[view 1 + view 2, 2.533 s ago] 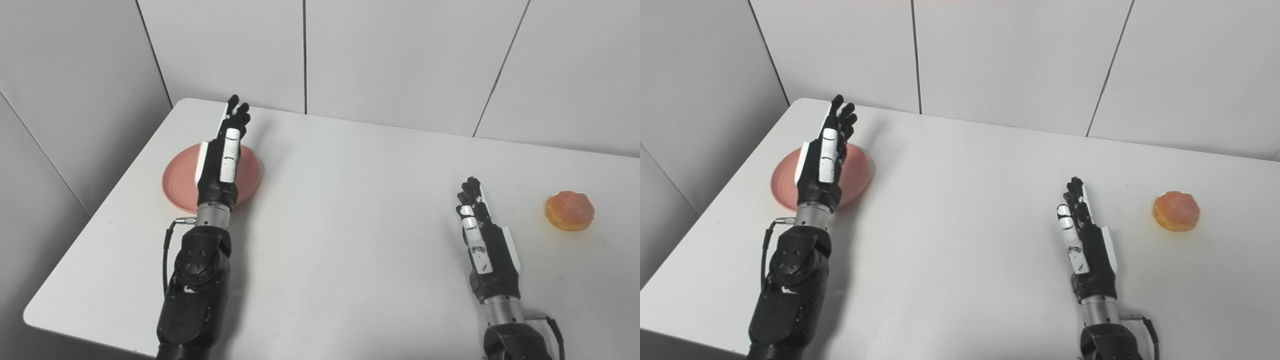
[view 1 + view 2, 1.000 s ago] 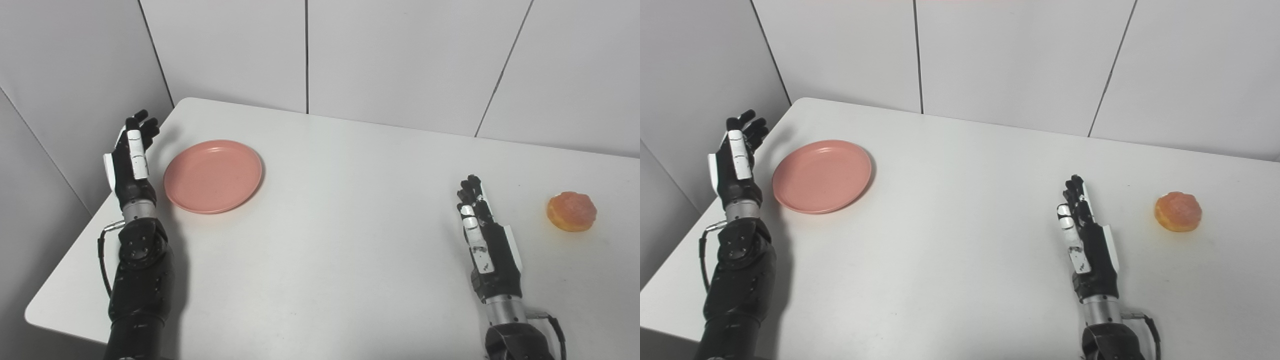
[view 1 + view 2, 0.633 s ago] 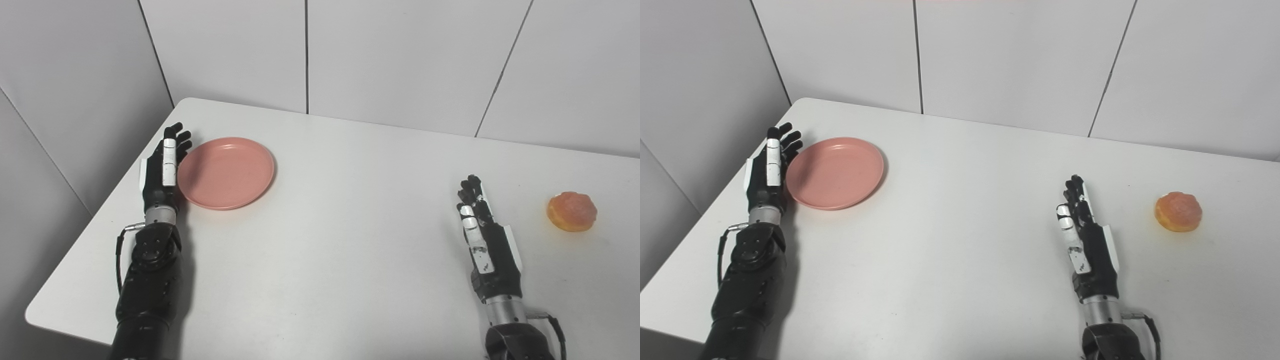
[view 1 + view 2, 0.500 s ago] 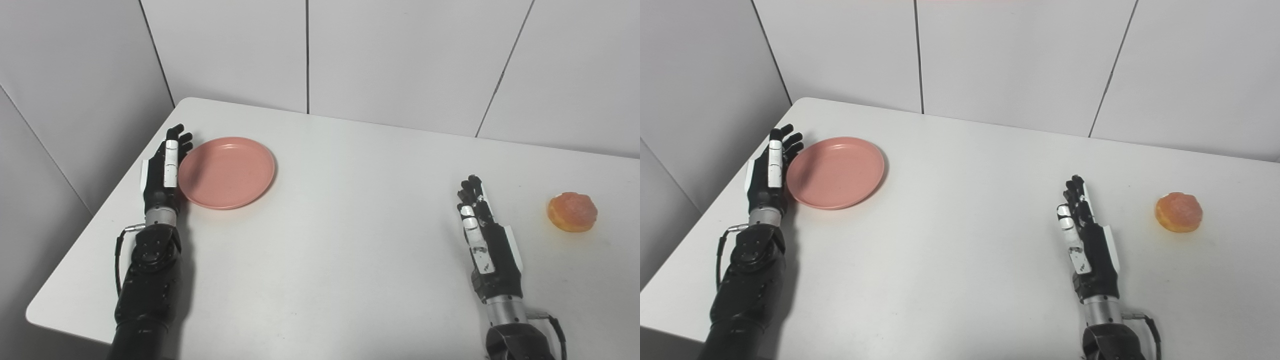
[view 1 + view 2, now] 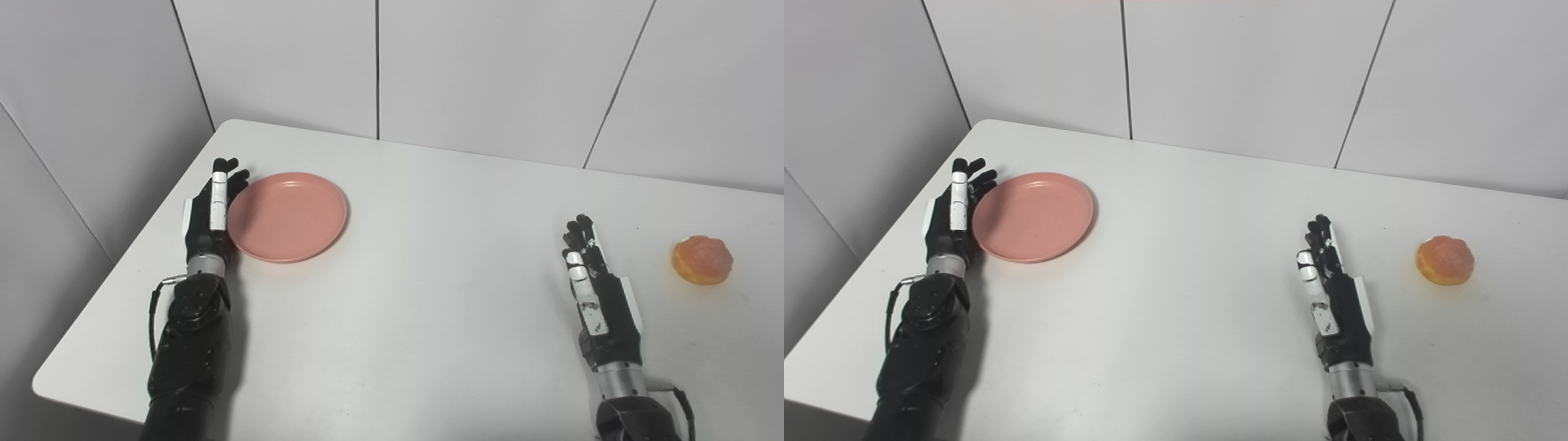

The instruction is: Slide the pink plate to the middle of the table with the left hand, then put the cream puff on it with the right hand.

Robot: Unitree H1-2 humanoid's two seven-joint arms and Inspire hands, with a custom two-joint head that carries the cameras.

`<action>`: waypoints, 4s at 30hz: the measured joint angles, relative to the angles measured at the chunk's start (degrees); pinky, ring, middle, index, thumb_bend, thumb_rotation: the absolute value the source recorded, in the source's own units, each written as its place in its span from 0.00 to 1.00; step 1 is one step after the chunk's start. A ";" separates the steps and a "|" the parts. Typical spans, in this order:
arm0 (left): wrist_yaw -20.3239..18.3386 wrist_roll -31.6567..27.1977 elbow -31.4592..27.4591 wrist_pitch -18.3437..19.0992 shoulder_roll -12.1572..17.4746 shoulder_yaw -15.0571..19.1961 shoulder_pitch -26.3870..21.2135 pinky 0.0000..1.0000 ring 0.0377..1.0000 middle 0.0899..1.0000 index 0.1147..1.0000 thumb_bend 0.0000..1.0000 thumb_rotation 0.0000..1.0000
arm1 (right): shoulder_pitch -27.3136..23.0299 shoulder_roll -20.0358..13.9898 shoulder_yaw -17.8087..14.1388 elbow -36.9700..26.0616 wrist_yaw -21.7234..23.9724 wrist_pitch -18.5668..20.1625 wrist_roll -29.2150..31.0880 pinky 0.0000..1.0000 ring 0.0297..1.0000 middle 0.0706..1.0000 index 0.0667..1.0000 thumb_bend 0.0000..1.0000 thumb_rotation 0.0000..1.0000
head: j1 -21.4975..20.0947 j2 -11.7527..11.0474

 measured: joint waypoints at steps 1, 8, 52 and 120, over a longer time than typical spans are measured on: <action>-0.01 -0.17 -0.14 0.16 -0.11 -0.06 0.00 0.85 0.82 0.78 0.77 0.81 1.00 | 0.00 0.00 -0.01 0.01 -0.01 0.00 0.02 1.00 0.98 0.97 0.98 0.61 0.80 | 0.00 0.00; -1.34 -2.13 -2.83 2.33 -1.86 -1.39 0.46 0.84 0.82 0.79 0.79 0.81 1.00 | -0.05 0.21 -0.36 0.07 -0.17 0.00 0.20 1.00 0.97 0.96 0.98 0.61 0.80 | -0.09 -0.09; -7.74 0.62 -15.04 7.80 -9.20 -14.09 6.14 0.97 0.92 0.90 0.90 0.78 1.00 | -0.06 2.18 0.15 -0.40 -3.20 0.16 -3.89 0.99 0.99 0.96 0.95 0.66 0.82 | -13.00 1.67; -13.86 3.76 -9.55 -12.80 -14.73 -17.95 8.87 1.00 1.00 1.00 1.00 0.70 0.95 | -1.42 4.88 2.02 1.64 -8.58 3.18 -9.47 0.98 0.97 0.98 0.98 0.65 0.90 | -24.87 2.29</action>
